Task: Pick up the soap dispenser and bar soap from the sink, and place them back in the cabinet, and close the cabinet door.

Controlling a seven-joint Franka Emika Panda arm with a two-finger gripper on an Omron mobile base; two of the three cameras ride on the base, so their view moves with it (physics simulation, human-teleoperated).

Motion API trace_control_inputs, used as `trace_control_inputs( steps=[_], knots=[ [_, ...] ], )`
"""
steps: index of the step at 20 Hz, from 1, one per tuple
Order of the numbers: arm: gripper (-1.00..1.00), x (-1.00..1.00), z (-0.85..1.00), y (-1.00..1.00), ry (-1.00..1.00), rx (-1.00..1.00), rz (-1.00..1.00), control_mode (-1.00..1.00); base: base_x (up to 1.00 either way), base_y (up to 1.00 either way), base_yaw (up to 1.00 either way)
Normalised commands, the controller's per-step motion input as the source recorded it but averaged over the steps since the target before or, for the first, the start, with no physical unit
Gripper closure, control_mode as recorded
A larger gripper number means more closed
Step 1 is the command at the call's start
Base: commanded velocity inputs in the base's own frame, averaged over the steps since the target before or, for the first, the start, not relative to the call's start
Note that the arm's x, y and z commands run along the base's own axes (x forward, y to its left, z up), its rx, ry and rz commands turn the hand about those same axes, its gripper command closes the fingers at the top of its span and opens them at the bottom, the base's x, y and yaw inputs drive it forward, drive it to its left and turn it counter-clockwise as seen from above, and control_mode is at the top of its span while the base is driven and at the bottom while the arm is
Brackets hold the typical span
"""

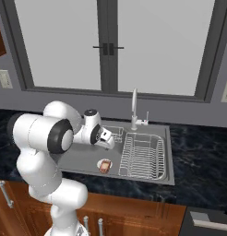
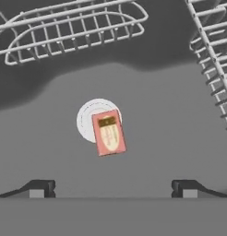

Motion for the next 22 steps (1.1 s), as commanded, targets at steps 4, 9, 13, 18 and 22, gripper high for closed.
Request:
trace_control_inputs(
  steps=[4,9,13,18,22],
  knots=[
    [-1.00,0.35,-0.30,0.00,0.04,0.00,0.03,-1.00,0.00,0.00,0.00],
    [-1.00,0.34,-0.25,0.00,0.06,0.01,0.03,-1.00,0.00,0.00,0.00],
    [-1.00,0.25,-0.25,0.00,0.07,0.02,0.03,-1.00,0.00,0.00,0.00],
    [-1.00,0.10,-0.21,0.00,0.08,0.03,0.03,-1.00,0.00,0.00,0.00],
    [-1.00,0.04,-0.18,0.00,0.06,0.04,0.03,-1.00,0.00,0.00,0.00]
  ],
)
